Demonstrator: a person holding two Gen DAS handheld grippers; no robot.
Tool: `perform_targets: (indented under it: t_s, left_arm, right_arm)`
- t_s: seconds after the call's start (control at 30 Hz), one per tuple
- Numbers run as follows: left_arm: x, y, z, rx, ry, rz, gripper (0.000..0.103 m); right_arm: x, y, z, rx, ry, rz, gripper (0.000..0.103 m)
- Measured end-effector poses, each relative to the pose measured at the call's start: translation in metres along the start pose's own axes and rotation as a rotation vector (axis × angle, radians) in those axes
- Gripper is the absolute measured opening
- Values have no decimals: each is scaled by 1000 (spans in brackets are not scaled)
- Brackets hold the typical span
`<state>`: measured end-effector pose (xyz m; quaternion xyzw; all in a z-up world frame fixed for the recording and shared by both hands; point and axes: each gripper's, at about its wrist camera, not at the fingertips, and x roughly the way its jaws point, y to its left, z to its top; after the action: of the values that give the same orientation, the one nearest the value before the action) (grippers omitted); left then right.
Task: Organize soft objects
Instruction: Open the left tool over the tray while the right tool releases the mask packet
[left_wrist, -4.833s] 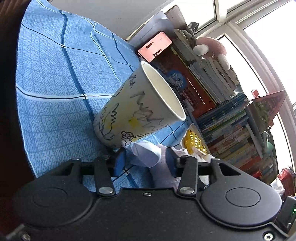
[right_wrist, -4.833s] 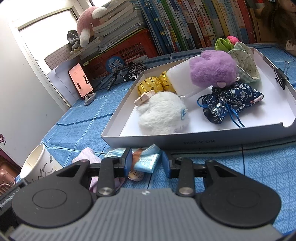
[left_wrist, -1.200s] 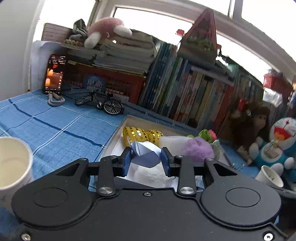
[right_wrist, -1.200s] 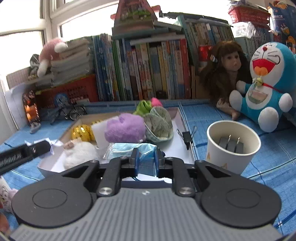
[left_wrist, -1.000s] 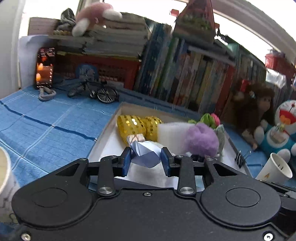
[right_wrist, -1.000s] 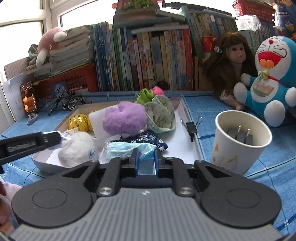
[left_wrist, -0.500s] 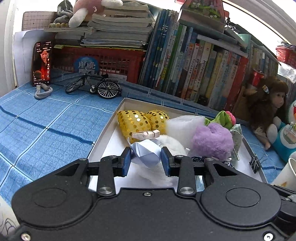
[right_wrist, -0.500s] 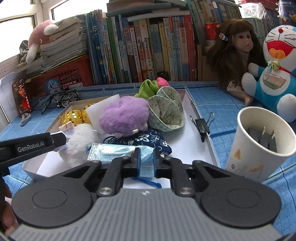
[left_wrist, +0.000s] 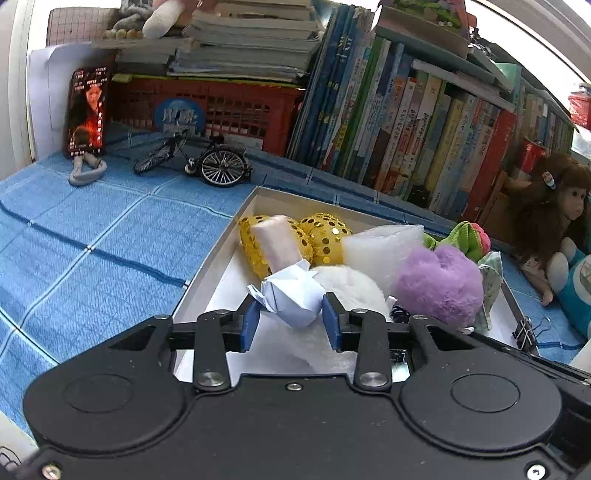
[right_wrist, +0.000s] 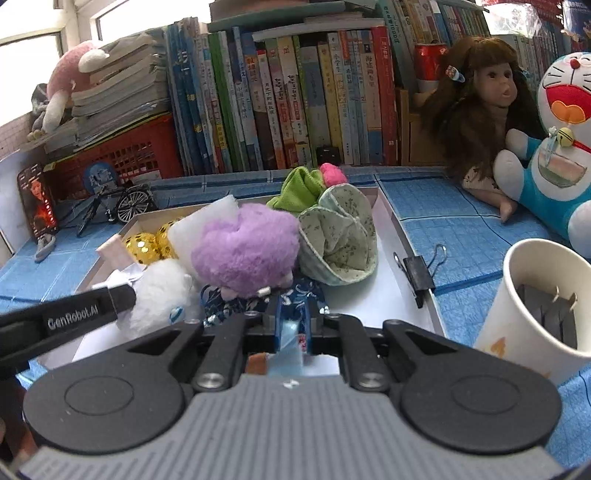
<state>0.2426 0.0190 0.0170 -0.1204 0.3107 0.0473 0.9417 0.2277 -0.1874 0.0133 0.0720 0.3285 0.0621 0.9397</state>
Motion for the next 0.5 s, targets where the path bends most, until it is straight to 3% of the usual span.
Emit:
perform_targets:
  t_s: [0.13,0.17,0.23,0.5]
  left_arm:
    - [-6,-1,-2,16,-14,-10,41]
    - [-8,-1,-2,20,-16,-9,43]
    - [-12,-2,-3,19,-17,-11,45]
    - [-41,1,-6,26,-48,-49,60]
  right_arm:
    - [-4,0,-1,-4,9,4,22]
    - [-5,0,-2,-4,14,6,24]
    - [-7,-1,-3,4,22,6,41]
    - [-26,-4,-4,19,37,65,57]
